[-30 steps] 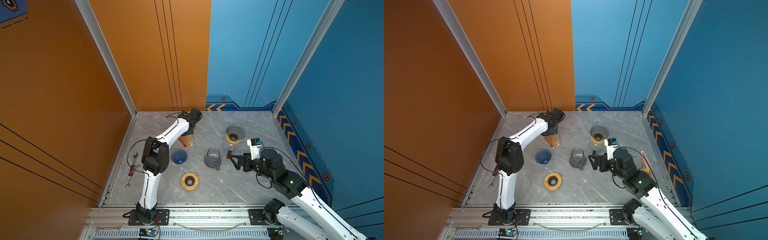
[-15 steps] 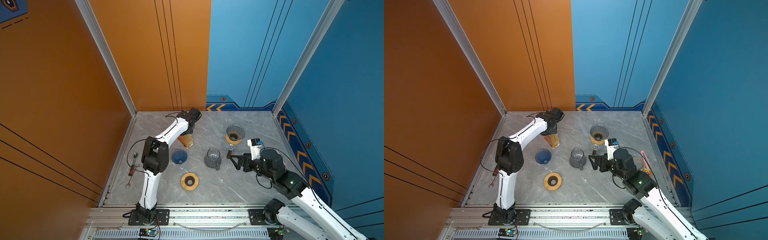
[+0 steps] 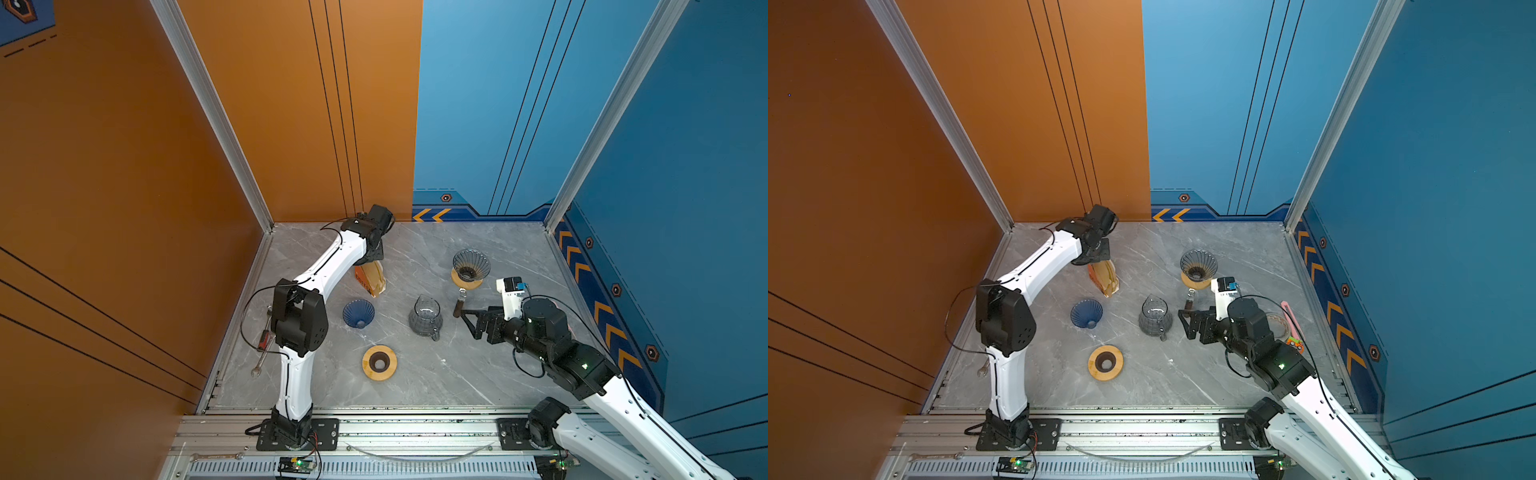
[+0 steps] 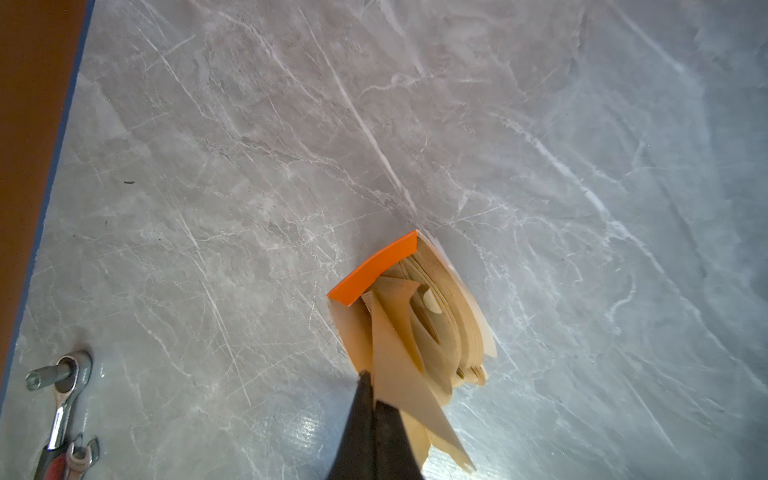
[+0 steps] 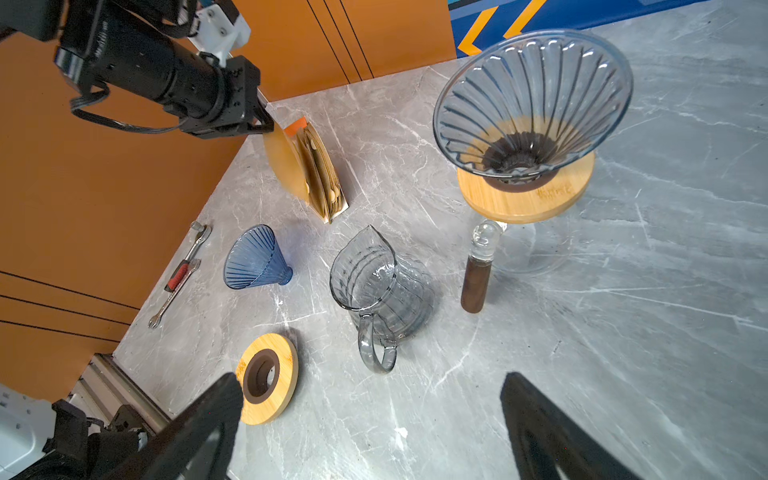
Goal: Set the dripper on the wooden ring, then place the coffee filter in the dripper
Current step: 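Pinch a brown paper filter from the box with the left gripper, then lift the filter with the left gripper and carry it toward the glass dripper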
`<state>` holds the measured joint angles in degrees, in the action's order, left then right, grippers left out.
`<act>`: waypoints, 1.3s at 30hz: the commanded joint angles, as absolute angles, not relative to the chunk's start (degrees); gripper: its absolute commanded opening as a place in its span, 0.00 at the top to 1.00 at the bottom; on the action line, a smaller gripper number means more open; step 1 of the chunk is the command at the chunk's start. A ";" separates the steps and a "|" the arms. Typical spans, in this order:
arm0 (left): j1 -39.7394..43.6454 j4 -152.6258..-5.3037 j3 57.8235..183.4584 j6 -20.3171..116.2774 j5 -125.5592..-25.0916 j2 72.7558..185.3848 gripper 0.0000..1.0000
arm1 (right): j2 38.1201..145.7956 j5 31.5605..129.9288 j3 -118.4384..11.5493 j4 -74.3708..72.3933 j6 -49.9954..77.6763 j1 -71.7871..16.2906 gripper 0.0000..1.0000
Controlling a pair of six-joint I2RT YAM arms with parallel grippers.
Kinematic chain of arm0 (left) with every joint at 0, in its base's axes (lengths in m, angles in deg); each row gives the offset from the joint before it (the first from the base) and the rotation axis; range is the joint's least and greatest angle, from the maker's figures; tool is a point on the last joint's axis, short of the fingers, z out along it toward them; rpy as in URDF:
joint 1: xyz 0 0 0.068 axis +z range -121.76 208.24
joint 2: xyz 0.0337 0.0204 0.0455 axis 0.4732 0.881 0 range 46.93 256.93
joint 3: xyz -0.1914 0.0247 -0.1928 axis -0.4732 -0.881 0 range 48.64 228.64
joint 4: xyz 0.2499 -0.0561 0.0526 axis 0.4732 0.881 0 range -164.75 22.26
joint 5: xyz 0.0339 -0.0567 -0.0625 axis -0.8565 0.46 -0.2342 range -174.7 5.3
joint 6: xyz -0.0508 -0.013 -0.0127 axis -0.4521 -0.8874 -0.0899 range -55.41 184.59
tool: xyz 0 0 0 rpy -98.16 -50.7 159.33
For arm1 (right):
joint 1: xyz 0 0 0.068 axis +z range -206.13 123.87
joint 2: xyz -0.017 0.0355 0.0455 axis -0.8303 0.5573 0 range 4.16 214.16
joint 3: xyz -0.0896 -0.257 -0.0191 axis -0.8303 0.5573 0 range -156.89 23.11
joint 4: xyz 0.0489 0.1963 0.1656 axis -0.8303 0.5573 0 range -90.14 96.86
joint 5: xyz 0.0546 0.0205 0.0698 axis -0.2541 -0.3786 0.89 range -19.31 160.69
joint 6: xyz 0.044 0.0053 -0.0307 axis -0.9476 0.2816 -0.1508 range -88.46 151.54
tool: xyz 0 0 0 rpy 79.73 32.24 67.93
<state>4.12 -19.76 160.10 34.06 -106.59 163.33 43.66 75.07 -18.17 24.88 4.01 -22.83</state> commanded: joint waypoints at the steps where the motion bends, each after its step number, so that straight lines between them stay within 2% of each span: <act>1: 5.07 -18.15 160.39 33.43 -103.32 160.29 1.00 | 43.14 73.95 -17.44 26.05 3.08 -23.24 0.04; 13: 7.49 -16.99 158.82 30.05 -91.75 154.12 1.00 | 41.39 70.24 -17.68 27.27 3.68 -24.30 0.05; 24: 6.16 -16.23 161.17 21.50 -79.03 151.34 1.00 | 41.40 78.23 -20.47 29.72 4.69 -32.00 0.06; 30: 3.28 -16.00 165.69 18.86 -74.22 152.35 1.00 | 43.26 81.14 -24.50 32.97 7.39 -36.47 0.06; 39: -1.95 -15.98 178.54 16.69 -64.73 159.37 1.00 | 41.45 79.53 -26.30 34.93 5.06 -41.25 0.06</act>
<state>-0.84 -16.86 175.27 18.15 -69.74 156.40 42.59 79.71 -24.94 32.57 5.98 -40.25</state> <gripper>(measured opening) 0.045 0.940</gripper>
